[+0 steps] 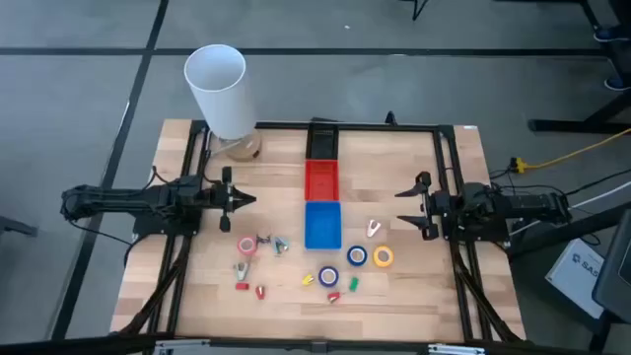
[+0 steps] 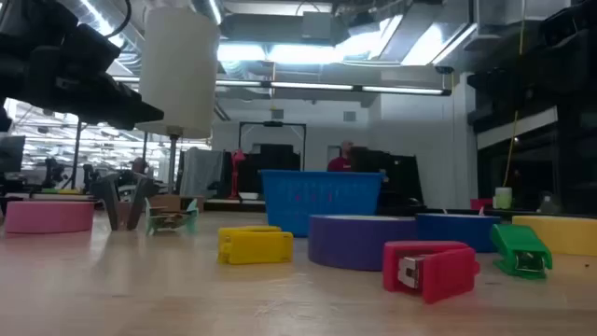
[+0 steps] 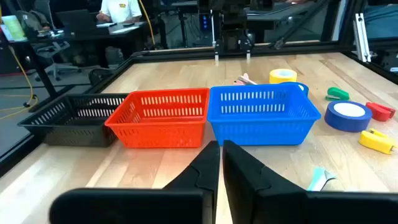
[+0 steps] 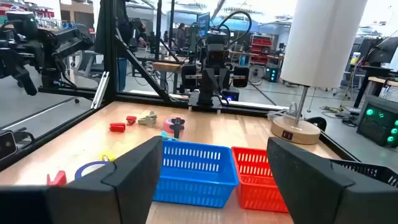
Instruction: Pick and place Stapler, Stapler remover, tape
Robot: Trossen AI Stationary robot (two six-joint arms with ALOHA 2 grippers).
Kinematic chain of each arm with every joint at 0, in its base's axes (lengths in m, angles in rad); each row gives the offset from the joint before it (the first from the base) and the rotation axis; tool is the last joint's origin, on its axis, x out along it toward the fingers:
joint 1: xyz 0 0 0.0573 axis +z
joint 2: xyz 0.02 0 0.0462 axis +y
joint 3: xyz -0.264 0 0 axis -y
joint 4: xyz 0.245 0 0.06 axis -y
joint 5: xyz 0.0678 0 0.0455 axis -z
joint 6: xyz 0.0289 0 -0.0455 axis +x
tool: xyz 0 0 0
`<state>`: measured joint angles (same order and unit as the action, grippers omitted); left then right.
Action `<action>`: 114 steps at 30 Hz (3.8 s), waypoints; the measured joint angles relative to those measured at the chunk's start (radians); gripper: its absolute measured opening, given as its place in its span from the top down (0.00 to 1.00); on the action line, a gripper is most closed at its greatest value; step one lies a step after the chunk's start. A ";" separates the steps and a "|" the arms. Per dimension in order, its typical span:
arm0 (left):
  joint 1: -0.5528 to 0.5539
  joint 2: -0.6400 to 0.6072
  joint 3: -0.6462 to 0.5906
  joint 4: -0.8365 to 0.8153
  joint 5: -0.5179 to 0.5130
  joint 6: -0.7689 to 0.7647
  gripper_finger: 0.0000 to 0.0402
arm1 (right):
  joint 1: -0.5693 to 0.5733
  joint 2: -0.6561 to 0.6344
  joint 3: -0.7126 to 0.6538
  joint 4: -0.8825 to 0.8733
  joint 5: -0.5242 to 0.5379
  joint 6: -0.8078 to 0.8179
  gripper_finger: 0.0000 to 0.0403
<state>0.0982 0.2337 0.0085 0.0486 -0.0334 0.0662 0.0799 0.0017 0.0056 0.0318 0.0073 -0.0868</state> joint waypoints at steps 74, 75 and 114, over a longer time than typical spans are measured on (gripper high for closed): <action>0.000 0.000 0.000 0.000 0.000 0.000 0.96 | 0.010 0.132 0.044 -0.020 0.198 0.067 0.28; 0.000 0.000 0.000 0.000 0.000 0.000 0.96 | 0.010 0.163 0.058 -0.024 0.206 0.054 0.28; 0.000 0.000 0.000 0.000 0.000 0.000 0.96 | 0.164 1.297 0.775 -0.283 -0.135 0.220 0.28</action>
<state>0.0982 0.2337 0.0082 0.0483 -0.0334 0.0658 0.2436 1.2986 0.7803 -0.2507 -0.1275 0.1333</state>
